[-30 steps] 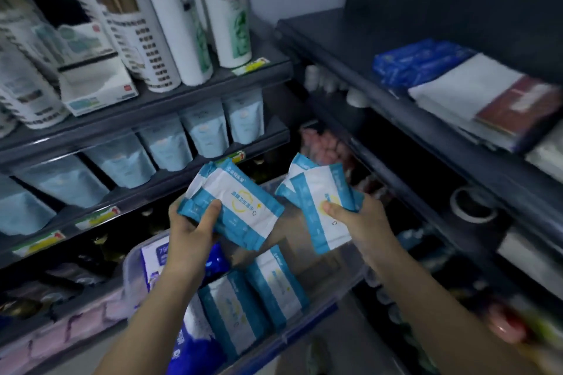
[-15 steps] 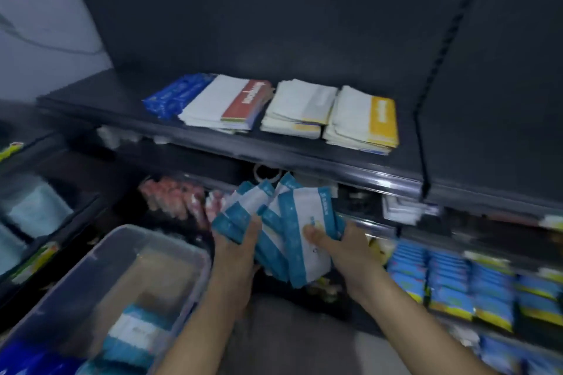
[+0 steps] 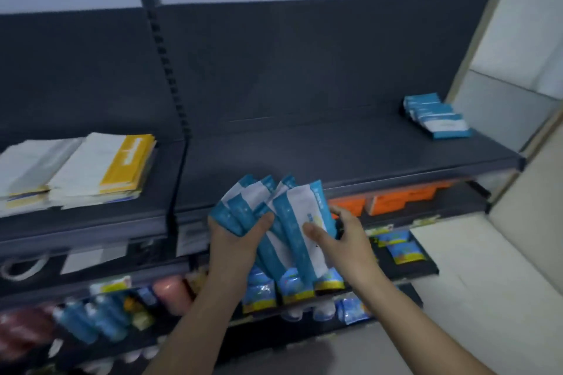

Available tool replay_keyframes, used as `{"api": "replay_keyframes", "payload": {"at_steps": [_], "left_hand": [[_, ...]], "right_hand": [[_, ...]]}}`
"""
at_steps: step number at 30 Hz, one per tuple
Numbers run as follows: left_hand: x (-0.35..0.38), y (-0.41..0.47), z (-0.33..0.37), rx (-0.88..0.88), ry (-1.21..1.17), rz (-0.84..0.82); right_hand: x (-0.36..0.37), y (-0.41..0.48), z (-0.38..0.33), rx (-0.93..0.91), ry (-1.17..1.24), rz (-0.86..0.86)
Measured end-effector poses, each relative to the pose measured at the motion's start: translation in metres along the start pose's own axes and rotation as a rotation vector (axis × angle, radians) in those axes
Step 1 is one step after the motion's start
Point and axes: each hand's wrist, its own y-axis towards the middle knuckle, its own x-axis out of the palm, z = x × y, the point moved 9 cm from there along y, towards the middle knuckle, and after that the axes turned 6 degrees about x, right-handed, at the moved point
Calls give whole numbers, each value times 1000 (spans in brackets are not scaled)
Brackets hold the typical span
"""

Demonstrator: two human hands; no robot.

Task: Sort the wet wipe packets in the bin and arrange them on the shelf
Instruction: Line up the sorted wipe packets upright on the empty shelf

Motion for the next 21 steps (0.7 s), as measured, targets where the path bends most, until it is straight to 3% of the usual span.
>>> {"api": "replay_keyframes", "payload": {"at_steps": [4, 11, 21], "left_hand": [[97, 10, 1, 18, 22, -180], [231, 39, -2, 66, 58, -417], [348, 162, -60, -97, -24, -454]], "right_hand": [[-76, 26, 5, -45, -77, 58], [-155, 74, 15, -18, 62, 62], [-233, 215, 11, 18, -60, 103]]}}
